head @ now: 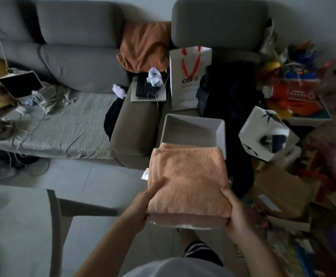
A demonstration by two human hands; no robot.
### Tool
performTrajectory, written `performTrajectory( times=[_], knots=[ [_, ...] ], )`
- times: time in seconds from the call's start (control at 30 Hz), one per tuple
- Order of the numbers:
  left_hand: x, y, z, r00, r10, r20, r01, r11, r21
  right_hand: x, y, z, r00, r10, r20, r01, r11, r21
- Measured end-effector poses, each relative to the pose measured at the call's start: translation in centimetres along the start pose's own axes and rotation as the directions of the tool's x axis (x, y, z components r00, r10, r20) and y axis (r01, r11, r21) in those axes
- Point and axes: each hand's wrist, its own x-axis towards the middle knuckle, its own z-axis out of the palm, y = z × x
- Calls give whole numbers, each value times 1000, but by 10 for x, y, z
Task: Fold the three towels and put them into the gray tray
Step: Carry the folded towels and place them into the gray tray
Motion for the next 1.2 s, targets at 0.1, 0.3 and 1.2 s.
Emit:
performTrajectory(
  times=[0.1,0.3,1.2],
  knots=[
    [40,39,-1,998,-31,-54,28,998,-63,53,-48,21,997,54,50,-52,997,-49],
    [103,116,-17,994,-36,-100,15,979,-202,150,-130,77,984,133,119,-111,978,-179],
    [401,275,-288,835,27,-550,325,783,531,499,-55,332,987,-153,-46,99,810,-579]
  ],
)
